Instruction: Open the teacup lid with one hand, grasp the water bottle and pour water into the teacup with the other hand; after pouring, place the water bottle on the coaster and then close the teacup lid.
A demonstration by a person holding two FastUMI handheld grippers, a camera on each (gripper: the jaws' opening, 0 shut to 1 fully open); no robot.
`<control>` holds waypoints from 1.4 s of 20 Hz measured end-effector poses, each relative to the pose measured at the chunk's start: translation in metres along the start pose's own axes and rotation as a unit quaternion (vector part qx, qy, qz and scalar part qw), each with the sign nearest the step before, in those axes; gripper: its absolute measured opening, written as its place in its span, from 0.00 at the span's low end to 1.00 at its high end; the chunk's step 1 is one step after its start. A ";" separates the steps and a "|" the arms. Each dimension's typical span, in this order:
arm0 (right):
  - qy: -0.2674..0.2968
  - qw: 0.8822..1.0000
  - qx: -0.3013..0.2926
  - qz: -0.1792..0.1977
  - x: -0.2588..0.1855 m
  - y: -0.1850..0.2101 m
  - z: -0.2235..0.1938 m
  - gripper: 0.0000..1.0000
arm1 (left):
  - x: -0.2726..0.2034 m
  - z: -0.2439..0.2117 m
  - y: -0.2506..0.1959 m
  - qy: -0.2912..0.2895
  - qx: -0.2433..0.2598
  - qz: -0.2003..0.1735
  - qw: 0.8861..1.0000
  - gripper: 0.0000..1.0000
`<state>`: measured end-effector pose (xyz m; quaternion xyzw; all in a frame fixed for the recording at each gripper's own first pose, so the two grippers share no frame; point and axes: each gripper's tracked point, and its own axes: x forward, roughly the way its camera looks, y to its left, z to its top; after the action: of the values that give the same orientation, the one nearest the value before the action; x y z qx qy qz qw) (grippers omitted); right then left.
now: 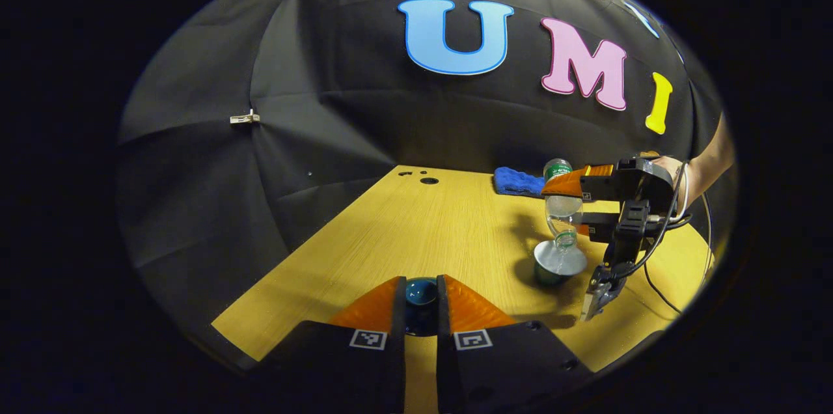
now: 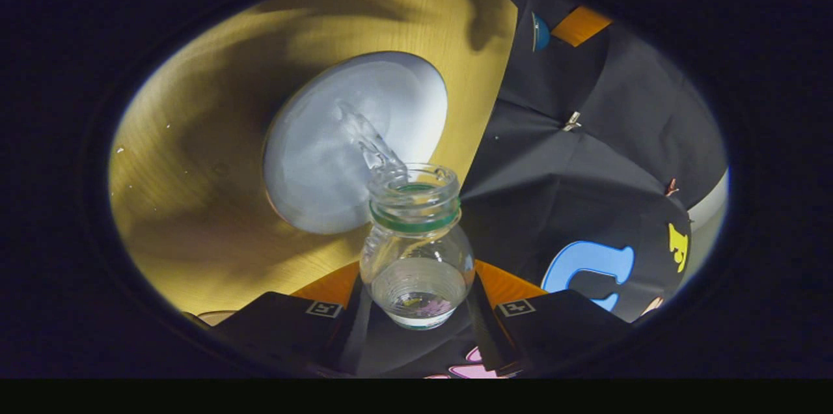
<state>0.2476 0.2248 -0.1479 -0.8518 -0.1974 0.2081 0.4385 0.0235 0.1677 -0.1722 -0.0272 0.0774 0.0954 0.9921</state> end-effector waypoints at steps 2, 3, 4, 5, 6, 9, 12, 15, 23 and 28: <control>-0.003 1.000 -0.006 -0.002 0.001 -0.005 -0.002 0.71 | -0.002 0.000 0.002 -0.002 -0.001 0.002 1.000 0.23; -0.004 1.000 -0.007 -0.003 0.002 -0.008 -0.001 0.71 | -0.003 0.000 0.004 -0.003 -0.001 0.004 1.000 0.23; -0.005 1.000 -0.011 -0.005 0.000 -0.011 -0.001 0.71 | -0.004 0.001 0.004 -0.004 -0.002 0.005 1.000 0.23; -0.006 1.000 -0.017 -0.008 0.000 -0.014 -0.001 0.71 | -0.005 0.001 0.005 -0.005 -0.003 0.007 1.000 0.23; -0.007 1.000 -0.020 -0.010 -0.003 -0.017 -0.001 0.71 | -0.006 0.001 0.006 -0.005 -0.004 0.008 1.000 0.23; -0.008 1.000 -0.028 -0.010 -0.005 -0.019 -0.002 0.71 | -0.008 0.001 0.007 -0.006 -0.007 0.012 1.000 0.23; -0.010 0.999 -0.032 -0.012 -0.007 -0.022 -0.003 0.71 | -0.012 0.002 0.008 -0.008 -0.006 0.013 1.000 0.23; -0.008 0.999 -0.036 -0.020 -0.011 -0.029 -0.004 0.71 | -0.015 0.002 0.008 -0.010 -0.005 0.015 1.000 0.23; -0.001 0.998 -0.052 -0.033 -0.014 -0.042 -0.009 0.71 | -0.024 0.003 0.007 -0.015 -0.006 0.019 1.000 0.23; 0.000 0.997 -0.062 -0.035 -0.013 -0.048 -0.012 0.71 | -0.024 0.008 0.003 -0.024 -0.004 0.016 1.000 0.23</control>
<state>0.2358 0.2363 -0.0998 -0.8698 -0.2401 0.1800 0.3916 0.0011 0.1667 -0.1610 -0.0274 0.0532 0.1119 0.9919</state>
